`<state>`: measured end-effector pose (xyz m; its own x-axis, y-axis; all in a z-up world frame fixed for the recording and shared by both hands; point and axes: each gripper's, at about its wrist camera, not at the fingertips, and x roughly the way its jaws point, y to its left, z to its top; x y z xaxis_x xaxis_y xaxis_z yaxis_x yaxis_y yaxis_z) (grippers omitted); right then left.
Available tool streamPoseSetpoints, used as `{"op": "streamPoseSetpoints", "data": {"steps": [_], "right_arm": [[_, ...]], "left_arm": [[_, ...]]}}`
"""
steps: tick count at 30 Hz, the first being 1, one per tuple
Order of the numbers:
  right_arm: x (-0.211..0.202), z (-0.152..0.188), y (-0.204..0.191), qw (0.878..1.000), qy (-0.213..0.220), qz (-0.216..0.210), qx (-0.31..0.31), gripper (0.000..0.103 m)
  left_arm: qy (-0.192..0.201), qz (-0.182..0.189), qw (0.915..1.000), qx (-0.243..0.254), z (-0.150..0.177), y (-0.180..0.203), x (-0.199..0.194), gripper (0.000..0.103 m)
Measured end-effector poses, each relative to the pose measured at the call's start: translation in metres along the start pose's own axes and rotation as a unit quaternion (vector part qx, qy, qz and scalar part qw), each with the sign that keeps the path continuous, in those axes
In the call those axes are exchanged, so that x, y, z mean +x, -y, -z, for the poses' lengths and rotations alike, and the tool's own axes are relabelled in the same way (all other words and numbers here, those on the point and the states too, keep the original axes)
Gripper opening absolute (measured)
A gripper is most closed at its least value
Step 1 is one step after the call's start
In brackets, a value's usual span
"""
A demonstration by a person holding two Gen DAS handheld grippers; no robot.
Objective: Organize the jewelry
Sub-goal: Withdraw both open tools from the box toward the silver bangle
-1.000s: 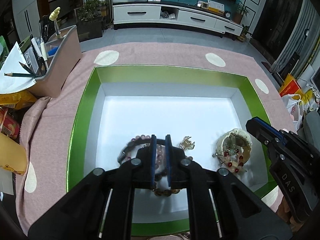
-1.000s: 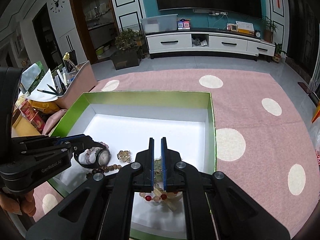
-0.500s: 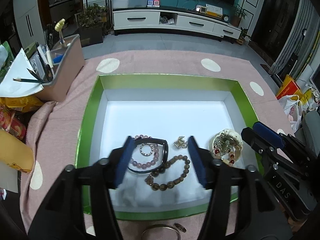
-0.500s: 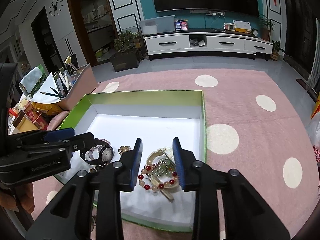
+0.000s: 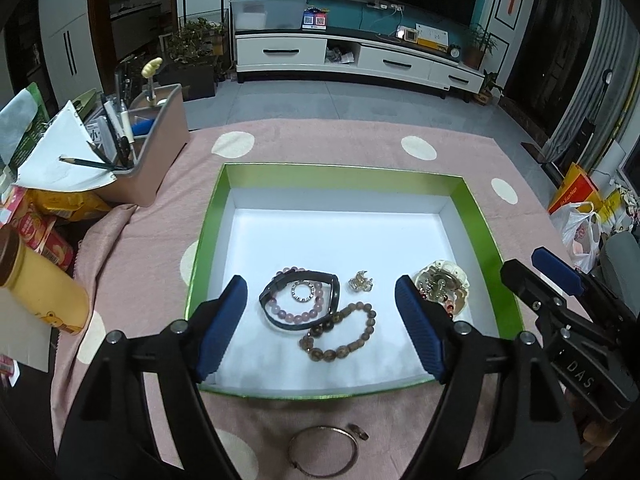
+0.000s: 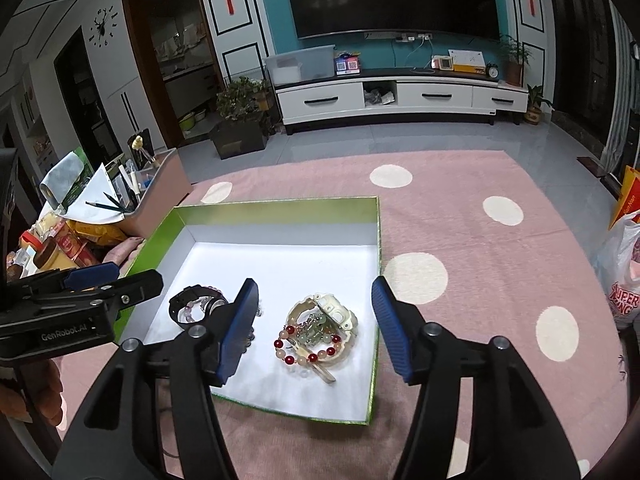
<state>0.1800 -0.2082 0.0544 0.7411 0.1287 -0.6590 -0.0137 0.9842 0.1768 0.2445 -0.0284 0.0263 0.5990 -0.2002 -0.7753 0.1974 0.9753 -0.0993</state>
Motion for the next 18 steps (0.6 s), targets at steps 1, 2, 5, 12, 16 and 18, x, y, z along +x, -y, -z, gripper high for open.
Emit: {"op": "streamPoseSetpoints", "data": {"steps": [1, 2, 5, 12, 16, 18], "right_arm": [[-0.003, 0.0, 0.0, 1.0, 0.003, 0.0, 0.0, 0.059], [-0.008, 0.0, 0.0, 1.0, 0.006, 0.0, 0.001, 0.059], [-0.017, 0.001, -0.001, 1.0, 0.011, -0.001, 0.001, 0.059], [-0.043, 0.007, -0.004, 1.0, 0.021, -0.001, -0.004, 0.059], [-0.055, 0.01, -0.008, 1.0, 0.026, -0.002, -0.007, 0.059], [-0.061, 0.012, -0.009, 1.0, 0.027, -0.002, -0.011, 0.059]], "left_arm": [[0.002, 0.0, 1.0, -0.001, 0.001, 0.0, -0.004, 0.078], [0.004, 0.001, 1.0, -0.002, 0.002, 0.0, -0.006, 0.078], [0.012, 0.002, 0.9999, 0.0, 0.007, 0.0, -0.019, 0.078], [0.021, 0.005, 0.9998, 0.004, 0.02, 0.002, -0.042, 0.078], [0.022, 0.006, 0.9997, 0.002, 0.031, 0.0, -0.052, 0.078], [0.021, 0.006, 0.9998, -0.001, 0.036, -0.001, -0.056, 0.078]]}}
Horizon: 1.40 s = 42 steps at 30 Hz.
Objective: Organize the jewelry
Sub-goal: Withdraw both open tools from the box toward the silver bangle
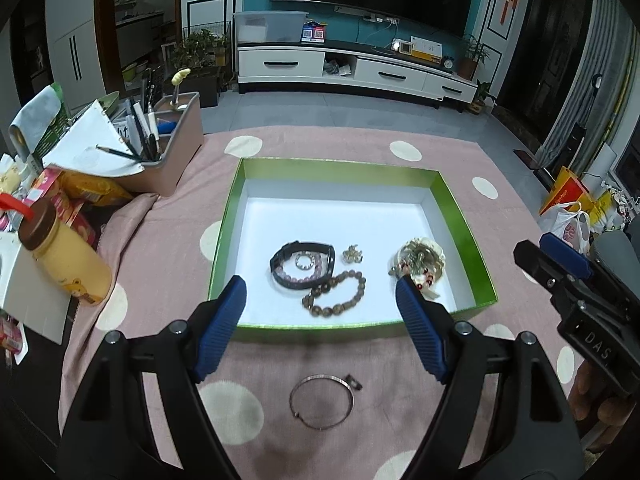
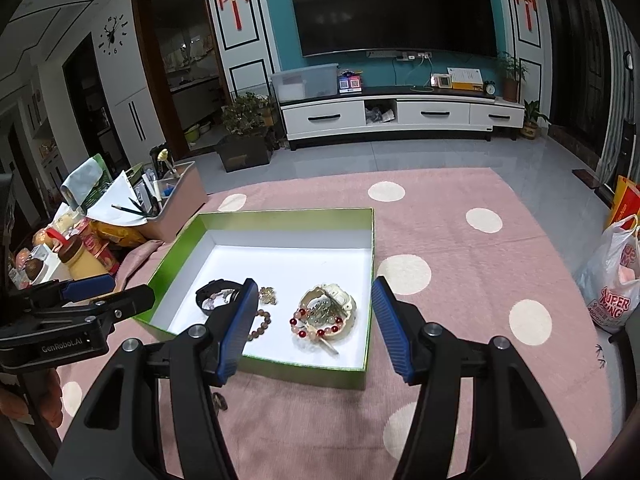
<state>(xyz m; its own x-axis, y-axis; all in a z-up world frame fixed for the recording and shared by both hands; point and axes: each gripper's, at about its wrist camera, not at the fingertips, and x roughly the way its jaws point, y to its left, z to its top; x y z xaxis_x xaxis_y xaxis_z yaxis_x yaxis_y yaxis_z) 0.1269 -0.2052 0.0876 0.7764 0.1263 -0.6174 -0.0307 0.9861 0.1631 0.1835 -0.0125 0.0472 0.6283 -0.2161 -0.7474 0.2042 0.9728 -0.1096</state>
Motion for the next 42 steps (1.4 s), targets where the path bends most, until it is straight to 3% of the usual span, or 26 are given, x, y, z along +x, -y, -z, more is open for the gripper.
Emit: {"op": "streamPoseSetpoints", "data": {"steps": [15, 25, 33, 42], "right_arm": [[-0.028, 0.029, -0.007, 1.0, -0.007, -0.009, -0.019, 0.059], [-0.022, 0.065, -0.011, 0.998, -0.05, -0.026, -0.034, 0.059], [0.0, 0.107, -0.02, 0.991, -0.1, -0.075, -0.045, 0.059], [0.017, 0.127, -0.037, 0.983, -0.119, -0.125, -0.058, 0.059]], "left_arm": [[-0.012, 0.01, 0.9993, -0.034, 0.042, -0.017, -0.021, 0.078], [-0.043, 0.016, 0.9967, -0.066, 0.08, -0.037, -0.009, 0.078], [-0.075, 0.007, 0.9953, -0.06, 0.116, -0.035, 0.017, 0.078], [-0.092, -0.004, 0.9944, -0.052, 0.137, -0.039, 0.04, 0.066]]}}
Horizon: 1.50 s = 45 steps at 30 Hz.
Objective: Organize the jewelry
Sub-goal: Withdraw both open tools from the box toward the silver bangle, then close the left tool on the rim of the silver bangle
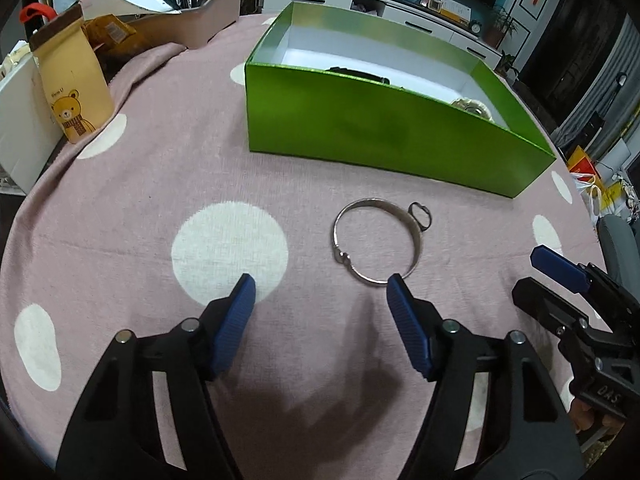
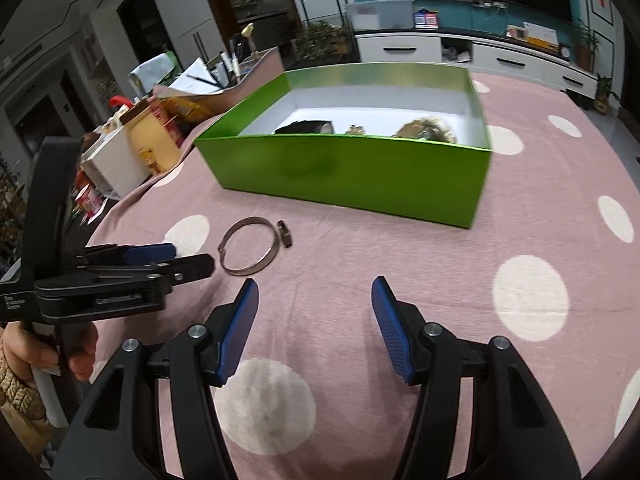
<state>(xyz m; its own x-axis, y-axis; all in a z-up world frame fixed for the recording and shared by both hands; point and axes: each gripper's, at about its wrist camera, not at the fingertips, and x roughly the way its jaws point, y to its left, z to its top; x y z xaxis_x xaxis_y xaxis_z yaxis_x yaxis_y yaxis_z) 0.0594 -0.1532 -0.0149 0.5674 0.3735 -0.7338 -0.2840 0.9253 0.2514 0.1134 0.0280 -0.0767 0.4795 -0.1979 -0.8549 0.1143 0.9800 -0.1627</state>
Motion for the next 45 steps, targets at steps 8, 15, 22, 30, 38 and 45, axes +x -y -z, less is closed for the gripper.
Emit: {"op": "streamPoseSetpoints", "data": {"steps": [8, 15, 22, 30, 38, 45], "right_arm": [[0.017, -0.011, -0.001, 1.0, -0.001, -0.015, -0.007, 0.046], [0.032, -0.026, -0.002, 0.999, -0.007, -0.041, -0.02, 0.04], [0.055, -0.037, 0.003, 0.997, -0.03, -0.071, -0.01, 0.036], [0.072, -0.044, 0.006, 0.994, -0.05, -0.1, 0.003, 0.026], [0.078, -0.046, 0.015, 0.992, -0.057, -0.11, 0.022, 0.006], [0.063, -0.047, 0.028, 0.993, -0.029, -0.103, 0.051, 0.004]], "left_arm": [[0.012, 0.016, 0.9992, 0.035, 0.002, 0.01, 0.003, 0.047], [0.025, 0.047, 0.9947, 0.088, 0.0, 0.026, 0.001, 0.044], [0.015, 0.059, 0.99, 0.127, -0.005, 0.038, 0.01, 0.042], [0.016, 0.067, 0.9849, 0.159, -0.012, 0.05, 0.013, 0.036], [0.011, 0.078, 0.9809, 0.178, -0.011, 0.059, 0.015, 0.036], [-0.004, 0.078, 0.9806, 0.18, -0.015, 0.067, 0.027, 0.027]]}}
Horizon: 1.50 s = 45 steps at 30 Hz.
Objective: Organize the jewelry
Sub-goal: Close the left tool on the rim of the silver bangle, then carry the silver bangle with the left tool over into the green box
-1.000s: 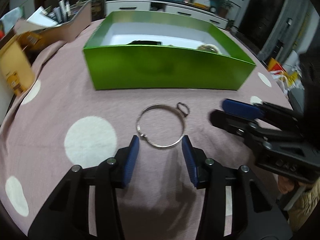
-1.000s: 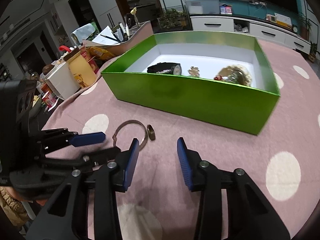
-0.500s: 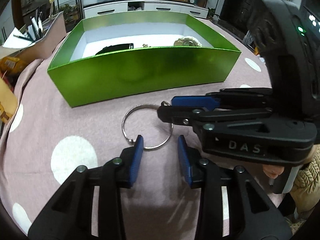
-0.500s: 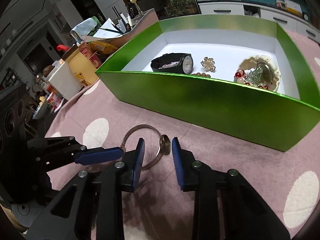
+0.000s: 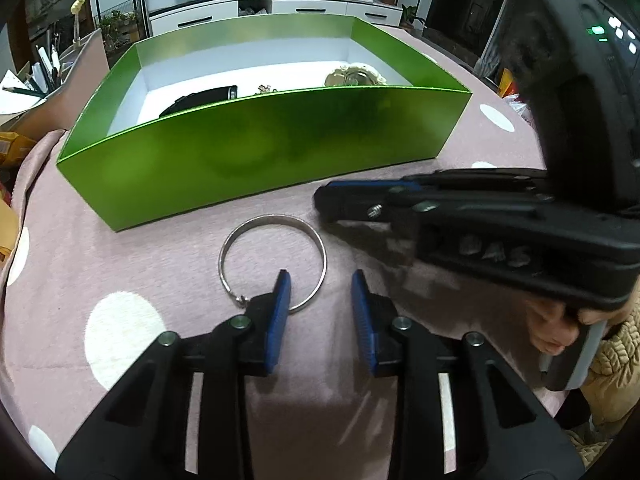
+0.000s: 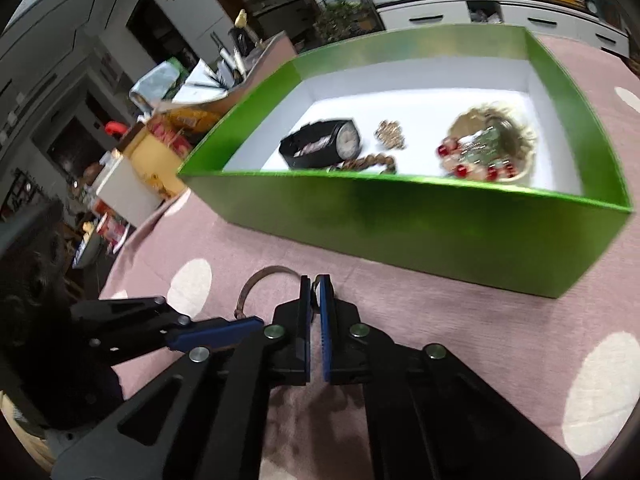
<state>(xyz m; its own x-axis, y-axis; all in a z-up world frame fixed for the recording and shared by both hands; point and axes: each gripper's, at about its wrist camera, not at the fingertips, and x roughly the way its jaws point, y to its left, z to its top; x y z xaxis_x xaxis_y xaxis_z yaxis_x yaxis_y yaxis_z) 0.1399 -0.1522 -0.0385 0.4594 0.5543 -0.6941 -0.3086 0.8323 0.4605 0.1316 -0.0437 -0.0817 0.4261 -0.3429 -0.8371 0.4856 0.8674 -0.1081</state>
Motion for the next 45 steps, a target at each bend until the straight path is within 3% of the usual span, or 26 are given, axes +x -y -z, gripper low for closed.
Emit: {"op": "streamPoseSetpoints", "data": {"steps": [12, 29, 45], "right_arm": [[-0.031, 0.009, 0.016, 0.999, 0.024, -0.009, 0.029, 0.004], [-0.067, 0.034, 0.013, 0.998, 0.045, -0.012, 0.039, 0.004], [-0.113, 0.015, 0.0, 0.994, 0.105, -0.007, 0.016, 0.004]], "left_arm": [[-0.002, -0.027, 0.9996, -0.003, -0.004, 0.004, 0.006, 0.002], [0.06, -0.009, 0.9954, -0.075, 0.0, -0.018, -0.049, 0.002], [0.106, -0.046, 0.9904, -0.076, -0.028, -0.016, -0.098, 0.002]]}}
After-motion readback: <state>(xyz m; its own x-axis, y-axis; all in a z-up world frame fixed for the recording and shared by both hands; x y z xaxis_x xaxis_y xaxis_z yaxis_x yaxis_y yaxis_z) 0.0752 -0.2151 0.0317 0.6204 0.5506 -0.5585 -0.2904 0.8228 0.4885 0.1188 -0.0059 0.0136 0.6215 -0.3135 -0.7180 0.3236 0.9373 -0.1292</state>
